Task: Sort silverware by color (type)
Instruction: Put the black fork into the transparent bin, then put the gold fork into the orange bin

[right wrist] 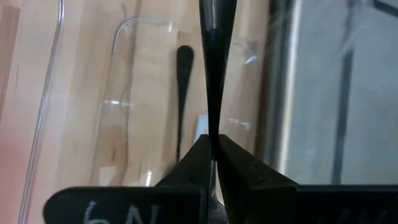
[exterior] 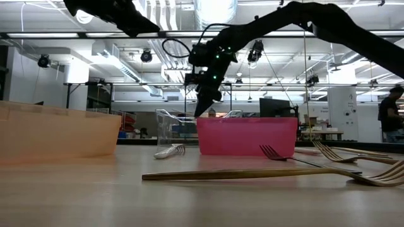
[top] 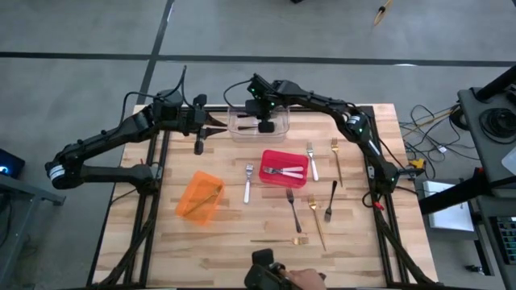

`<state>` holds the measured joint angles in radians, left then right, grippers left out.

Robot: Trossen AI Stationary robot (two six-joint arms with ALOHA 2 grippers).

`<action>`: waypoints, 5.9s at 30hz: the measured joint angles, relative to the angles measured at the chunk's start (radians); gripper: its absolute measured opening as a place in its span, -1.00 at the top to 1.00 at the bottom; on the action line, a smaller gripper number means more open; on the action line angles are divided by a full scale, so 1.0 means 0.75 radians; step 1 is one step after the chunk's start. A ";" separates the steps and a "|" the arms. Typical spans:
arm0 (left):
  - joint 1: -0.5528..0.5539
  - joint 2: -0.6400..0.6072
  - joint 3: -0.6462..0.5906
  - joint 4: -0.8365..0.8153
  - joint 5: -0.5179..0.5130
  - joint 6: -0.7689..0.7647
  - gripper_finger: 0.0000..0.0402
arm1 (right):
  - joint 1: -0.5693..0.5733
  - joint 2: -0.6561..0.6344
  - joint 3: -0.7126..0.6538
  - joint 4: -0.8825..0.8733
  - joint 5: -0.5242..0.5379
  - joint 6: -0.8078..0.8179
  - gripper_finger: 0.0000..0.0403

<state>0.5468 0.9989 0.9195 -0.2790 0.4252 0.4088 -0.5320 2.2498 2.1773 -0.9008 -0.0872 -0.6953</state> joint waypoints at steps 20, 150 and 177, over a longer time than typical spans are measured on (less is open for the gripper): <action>0.001 0.000 0.000 -0.007 0.000 0.001 0.80 | 0.009 0.085 0.001 -0.009 -0.039 0.090 0.96; -0.432 0.090 -0.005 0.005 -0.066 -0.454 0.80 | 0.586 -1.011 -1.163 -0.289 0.001 1.719 0.72; -0.748 0.090 -0.005 -0.022 -0.313 -0.484 0.80 | 1.038 -1.011 -1.246 -0.291 -0.041 2.404 0.72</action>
<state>-0.0145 1.0664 0.9157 -0.2959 0.1907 0.0460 0.2467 1.4914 1.2431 -1.1194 -0.1176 1.1074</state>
